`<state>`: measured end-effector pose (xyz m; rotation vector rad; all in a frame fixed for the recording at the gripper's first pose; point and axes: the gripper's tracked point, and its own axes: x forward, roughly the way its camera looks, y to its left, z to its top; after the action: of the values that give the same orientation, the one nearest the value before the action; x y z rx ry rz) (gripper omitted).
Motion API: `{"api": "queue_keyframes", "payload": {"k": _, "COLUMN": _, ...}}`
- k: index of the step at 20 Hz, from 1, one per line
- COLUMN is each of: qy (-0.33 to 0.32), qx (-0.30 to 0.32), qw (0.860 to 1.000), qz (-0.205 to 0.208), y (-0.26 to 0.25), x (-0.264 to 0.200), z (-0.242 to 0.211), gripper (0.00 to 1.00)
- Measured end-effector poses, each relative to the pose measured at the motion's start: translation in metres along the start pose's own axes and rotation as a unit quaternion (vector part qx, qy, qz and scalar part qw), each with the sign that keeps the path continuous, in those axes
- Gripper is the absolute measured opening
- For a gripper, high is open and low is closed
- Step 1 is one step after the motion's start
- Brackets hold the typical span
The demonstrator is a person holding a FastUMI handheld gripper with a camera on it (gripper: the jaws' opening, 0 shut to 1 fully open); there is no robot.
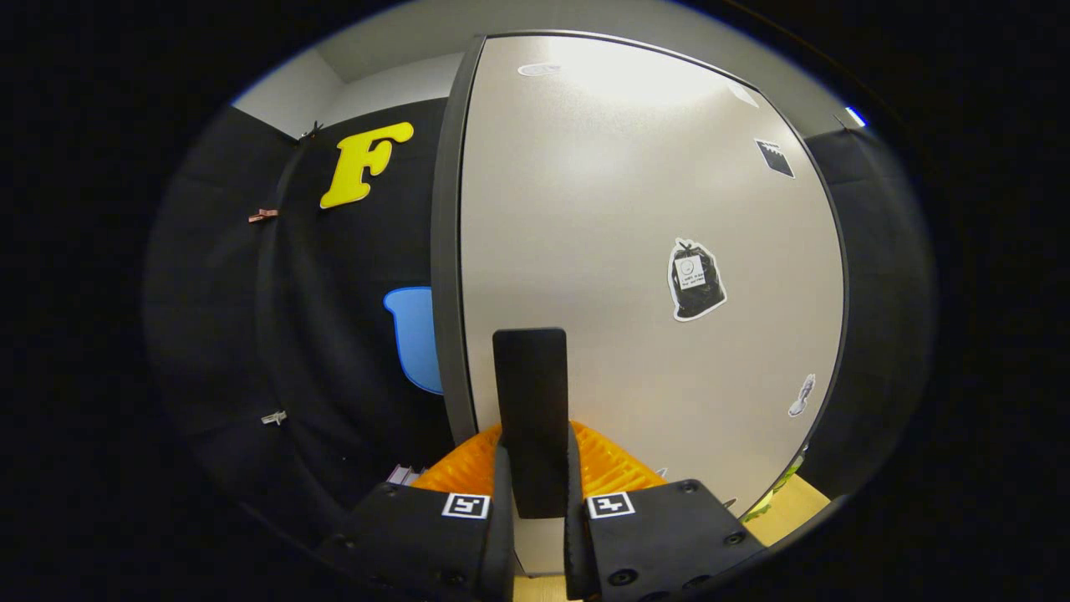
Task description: Open the shoe cabinet door, grab the shoes and put them into the shoe cabinet, then close the shoe cabinet door.
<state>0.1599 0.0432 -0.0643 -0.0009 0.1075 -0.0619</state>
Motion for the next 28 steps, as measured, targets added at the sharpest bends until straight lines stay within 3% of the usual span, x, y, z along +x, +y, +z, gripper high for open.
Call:
{"api": "queue_keyframes", "payload": {"k": 3, "qy": 0.005, "qx": -0.003, "qw": 1.000, "qz": 0.001, "y": 0.001, "x": -0.004, "z": -0.002, "gripper": 0.28}}
{"api": "queue_keyframes", "payload": {"k": 4, "qy": 0.006, "qx": -0.007, "qw": 1.000, "qz": 0.003, "y": -0.001, "x": -0.004, "z": -0.001, "gripper": 0.17}}
{"api": "queue_keyframes", "payload": {"k": 17, "qy": 0.009, "qx": -0.004, "qw": 0.999, "qz": 0.046, "y": -0.017, "x": -0.068, "z": -0.001, "gripper": 0.17}}
{"api": "queue_keyframes", "payload": {"k": 28, "qy": 0.017, "qx": 0.003, "qw": 0.992, "qz": 0.122, "y": -0.053, "x": -0.128, "z": 0.007, "gripper": 0.17}}
